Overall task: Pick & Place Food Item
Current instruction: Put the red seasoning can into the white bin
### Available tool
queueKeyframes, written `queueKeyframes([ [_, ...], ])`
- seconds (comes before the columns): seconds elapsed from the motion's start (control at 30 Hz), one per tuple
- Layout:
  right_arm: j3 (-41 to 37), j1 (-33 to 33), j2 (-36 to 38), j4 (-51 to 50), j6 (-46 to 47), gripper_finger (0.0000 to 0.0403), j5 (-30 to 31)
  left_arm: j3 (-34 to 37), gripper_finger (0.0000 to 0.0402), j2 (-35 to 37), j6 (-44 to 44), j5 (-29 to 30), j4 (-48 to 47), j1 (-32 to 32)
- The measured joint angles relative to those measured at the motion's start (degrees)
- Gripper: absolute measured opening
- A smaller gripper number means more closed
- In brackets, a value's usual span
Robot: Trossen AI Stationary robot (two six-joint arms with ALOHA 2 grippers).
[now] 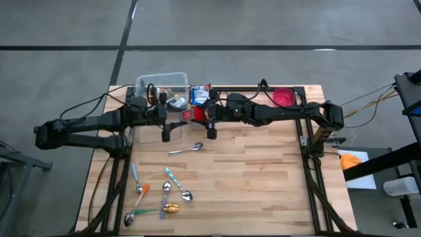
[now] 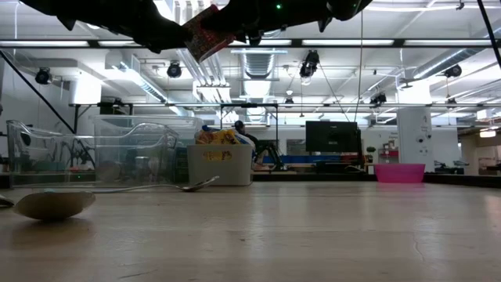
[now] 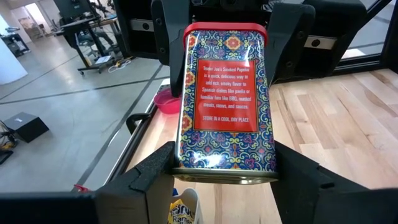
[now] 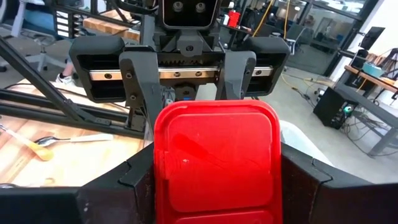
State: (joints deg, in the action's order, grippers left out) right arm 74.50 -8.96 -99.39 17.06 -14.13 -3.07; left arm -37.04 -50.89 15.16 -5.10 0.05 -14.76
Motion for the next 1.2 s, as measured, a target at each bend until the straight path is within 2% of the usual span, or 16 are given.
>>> queueKeyframes([
  [0.7, 0.0, 0.8, 0.0, -0.1, -2.4, 0.0219, 0.4, 0.0, 0.0207, 0.0, 0.2, 0.6, 0.1, 0.0],
  [0.87, 0.0, 0.8, 0.0, -0.9, 2.4, 0.0219, 0.0, 0.0, 0.0207, 0.0, -0.8, 0.5, -0.1, 0.0],
  [1.2, 0.1, 1.1, 0.0, -3.0, 1.5, 0.0219, -0.2, 0.1, 0.0208, 0.0, -0.6, 0.6, -0.2, 0.1],
])
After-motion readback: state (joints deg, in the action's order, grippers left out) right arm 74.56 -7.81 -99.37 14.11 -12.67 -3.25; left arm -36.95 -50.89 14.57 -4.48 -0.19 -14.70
